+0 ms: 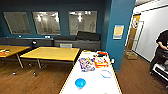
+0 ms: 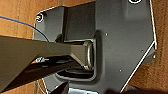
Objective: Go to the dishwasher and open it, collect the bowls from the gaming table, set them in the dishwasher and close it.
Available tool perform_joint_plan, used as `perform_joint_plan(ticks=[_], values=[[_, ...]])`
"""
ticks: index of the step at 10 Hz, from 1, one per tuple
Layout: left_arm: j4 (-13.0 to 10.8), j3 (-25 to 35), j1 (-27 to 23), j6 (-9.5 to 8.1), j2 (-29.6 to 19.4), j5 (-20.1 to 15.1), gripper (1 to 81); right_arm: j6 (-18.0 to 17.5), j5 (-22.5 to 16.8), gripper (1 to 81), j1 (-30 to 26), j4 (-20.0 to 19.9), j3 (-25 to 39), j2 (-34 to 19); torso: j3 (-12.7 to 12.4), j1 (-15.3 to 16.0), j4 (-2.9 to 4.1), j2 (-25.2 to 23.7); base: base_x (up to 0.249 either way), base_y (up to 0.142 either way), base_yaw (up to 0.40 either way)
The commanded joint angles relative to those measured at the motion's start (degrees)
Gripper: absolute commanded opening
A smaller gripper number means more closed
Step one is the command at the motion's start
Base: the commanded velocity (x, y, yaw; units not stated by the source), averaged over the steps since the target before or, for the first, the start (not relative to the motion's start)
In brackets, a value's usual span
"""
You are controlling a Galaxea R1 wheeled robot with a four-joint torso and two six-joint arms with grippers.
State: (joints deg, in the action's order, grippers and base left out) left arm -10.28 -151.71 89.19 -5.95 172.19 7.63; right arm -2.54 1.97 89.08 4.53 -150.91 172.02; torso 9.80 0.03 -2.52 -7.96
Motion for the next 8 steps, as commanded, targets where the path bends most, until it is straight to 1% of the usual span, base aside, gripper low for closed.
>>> perform_joint_plan(ticks=[1,3,5,7,8], values=[[-0.54,0.10,-2.04,0.24,-0.09,-2.62,81.1,0.25,-2.85,81.1,-2.71,0.21,0.27,-0.16,0.00,0.00,0.00,0.00,0.000,0.000,-0.309],[-0.45,0.10,-2.04,0.24,0.00,-2.62,81.1,0.25,-2.85,81.1,-2.71,0.21,0.27,-0.16,0.00,-0.02,0.00,0.00,0.000,0.000,-0.295],[0.17,0.10,-2.12,0.15,0.09,-2.62,81.1,0.16,-2.85,81.1,-2.80,0.21,0.27,-0.07,0.00,-0.02,0.00,0.00,0.000,0.000,-0.255],[0.17,0.10,-2.04,0.15,0.09,-2.62,81.1,0.16,-2.85,81.1,-2.89,0.12,0.27,0.01,0.00,-0.02,0.00,0.00,0.000,-0.089,0.000],[0.08,0.10,-2.04,0.15,0.17,-2.62,81.1,0.16,-2.85,81.1,-2.89,0.12,0.27,0.01,0.00,-0.02,0.00,0.00,0.000,0.000,0.000]])
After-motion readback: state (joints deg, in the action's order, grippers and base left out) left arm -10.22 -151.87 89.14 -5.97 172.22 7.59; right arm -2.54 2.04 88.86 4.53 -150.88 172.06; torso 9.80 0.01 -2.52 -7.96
